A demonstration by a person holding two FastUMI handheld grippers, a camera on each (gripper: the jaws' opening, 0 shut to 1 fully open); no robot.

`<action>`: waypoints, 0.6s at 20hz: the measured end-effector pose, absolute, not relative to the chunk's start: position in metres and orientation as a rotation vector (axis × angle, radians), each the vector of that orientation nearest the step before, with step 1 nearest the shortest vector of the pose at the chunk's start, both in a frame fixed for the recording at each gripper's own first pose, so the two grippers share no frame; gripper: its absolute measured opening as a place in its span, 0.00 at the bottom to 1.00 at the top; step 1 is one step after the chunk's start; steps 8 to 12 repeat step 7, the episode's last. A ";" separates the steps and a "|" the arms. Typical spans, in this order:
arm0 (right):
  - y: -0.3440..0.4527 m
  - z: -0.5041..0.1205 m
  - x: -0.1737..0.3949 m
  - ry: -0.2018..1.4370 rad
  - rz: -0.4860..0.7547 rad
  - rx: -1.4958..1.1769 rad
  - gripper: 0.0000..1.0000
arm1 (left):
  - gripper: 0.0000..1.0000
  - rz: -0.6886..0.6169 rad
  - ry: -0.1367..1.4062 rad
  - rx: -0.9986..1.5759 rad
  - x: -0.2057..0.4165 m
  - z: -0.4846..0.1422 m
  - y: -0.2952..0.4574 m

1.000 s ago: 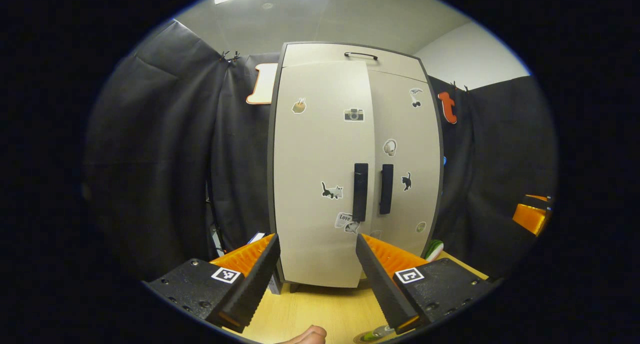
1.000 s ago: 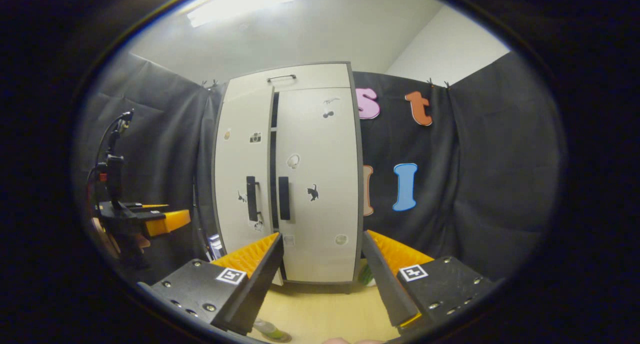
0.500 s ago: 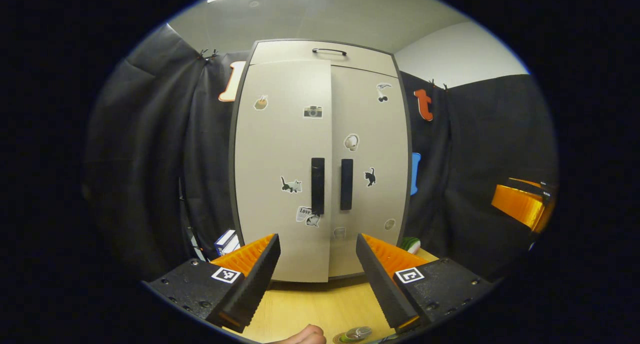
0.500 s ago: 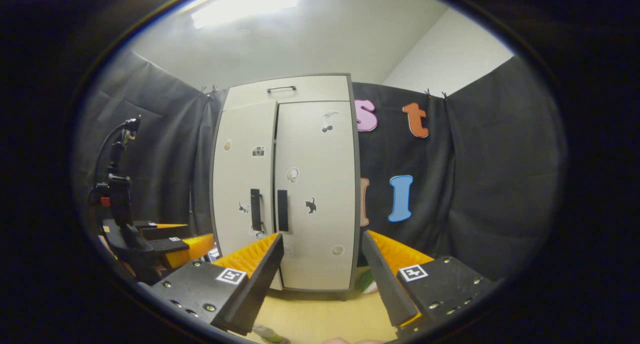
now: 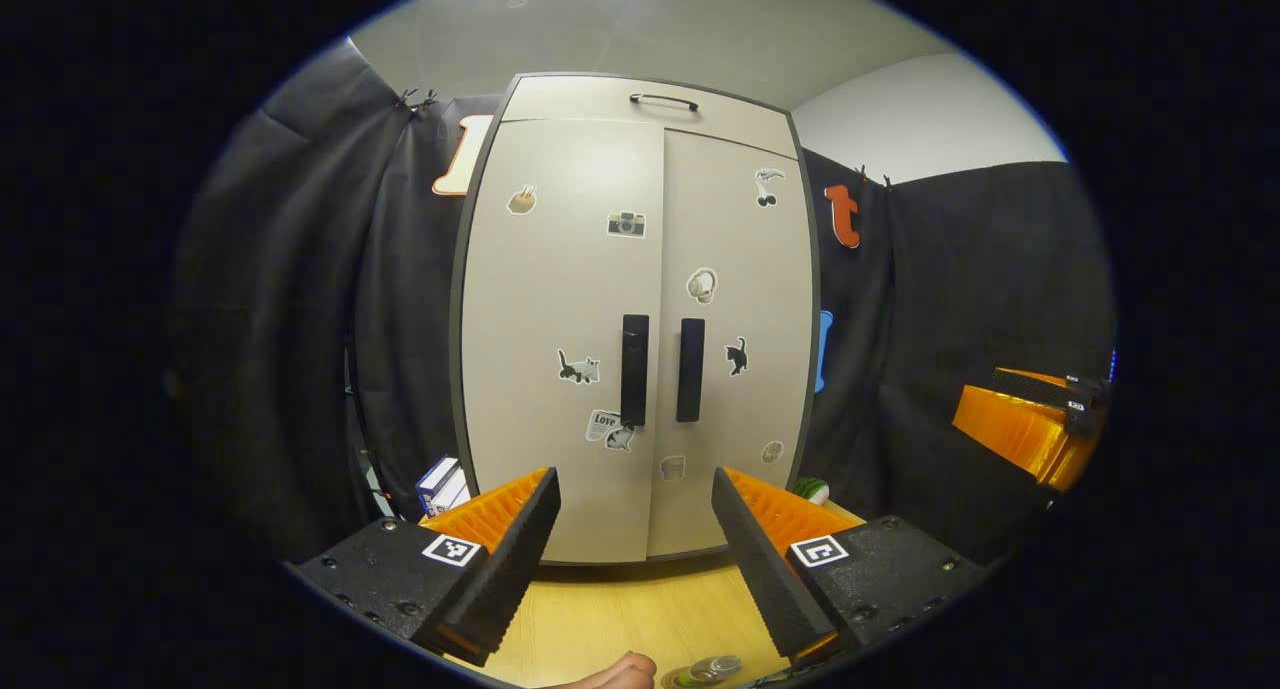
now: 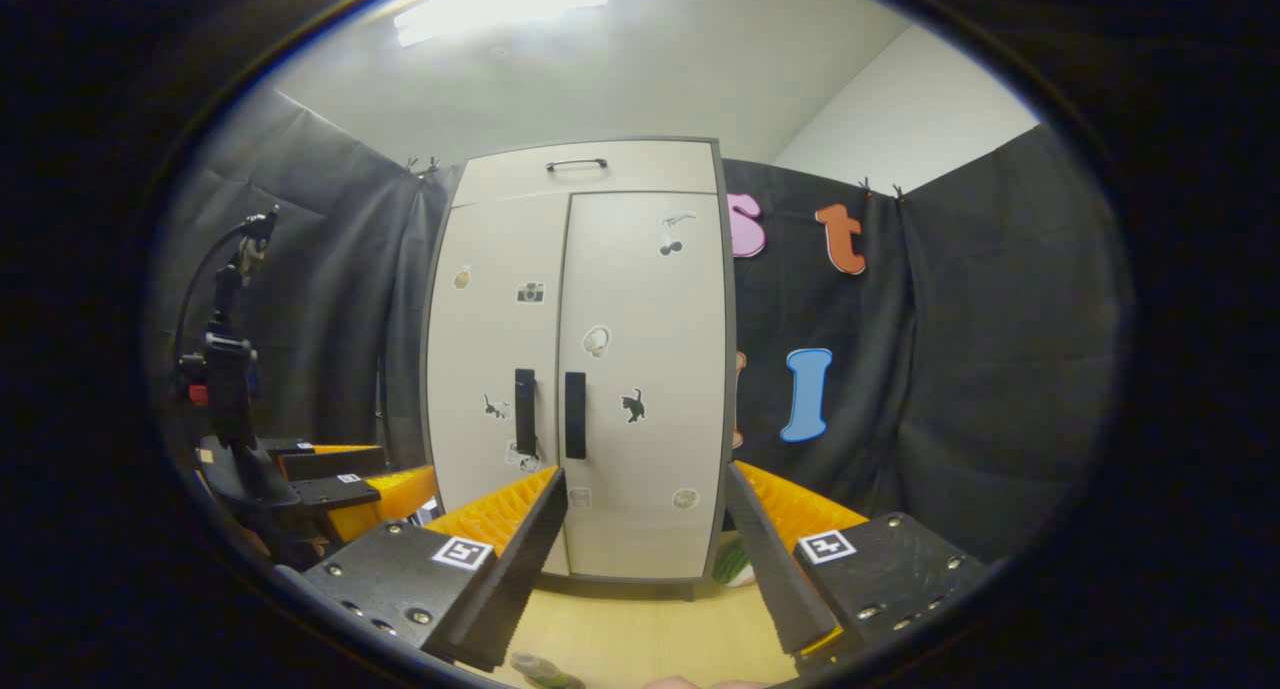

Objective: Grasp the bottle in the cabinet with the left hand and place it on the coaster, then close the right door with the right hand and the left door with the left hand.

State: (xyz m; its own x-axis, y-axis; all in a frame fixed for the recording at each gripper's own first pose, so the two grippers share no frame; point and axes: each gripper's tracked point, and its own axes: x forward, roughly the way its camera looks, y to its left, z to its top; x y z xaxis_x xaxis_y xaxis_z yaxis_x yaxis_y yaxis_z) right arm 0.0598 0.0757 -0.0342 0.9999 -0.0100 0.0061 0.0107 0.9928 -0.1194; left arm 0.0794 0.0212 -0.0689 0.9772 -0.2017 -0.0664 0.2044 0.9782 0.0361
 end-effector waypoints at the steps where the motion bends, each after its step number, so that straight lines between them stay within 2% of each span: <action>1: 0.077 -0.035 0.062 -0.004 -0.015 -0.118 0.95 | 0.96 -0.199 0.046 0.049 0.081 -0.064 0.025; 12: 0.084 -0.039 0.073 0.005 -0.047 -0.131 0.95 | 0.97 -0.222 0.044 0.039 0.086 -0.059 0.029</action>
